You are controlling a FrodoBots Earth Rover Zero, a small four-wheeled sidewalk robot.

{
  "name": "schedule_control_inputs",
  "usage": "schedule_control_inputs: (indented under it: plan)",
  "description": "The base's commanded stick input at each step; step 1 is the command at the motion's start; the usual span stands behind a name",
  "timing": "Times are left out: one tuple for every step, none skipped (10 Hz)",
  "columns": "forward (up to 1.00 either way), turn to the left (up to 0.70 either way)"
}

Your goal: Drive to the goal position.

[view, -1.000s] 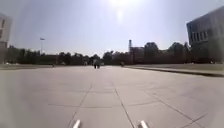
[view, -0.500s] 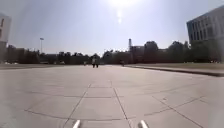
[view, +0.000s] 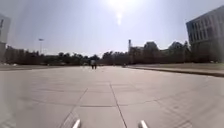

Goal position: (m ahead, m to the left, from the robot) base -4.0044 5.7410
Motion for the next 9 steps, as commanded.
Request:
schedule_control_inputs:
  plan:
    - [0.70,0.05]
    - [0.70,0.17]
    - [0.70,0.30]
    - [0.70,0.35]
    - [0.70,0.00]
    - [0.70,0.00]
    - [0.70,0.00]
    - [0.70,0.00]
    - [0.70,0.00]
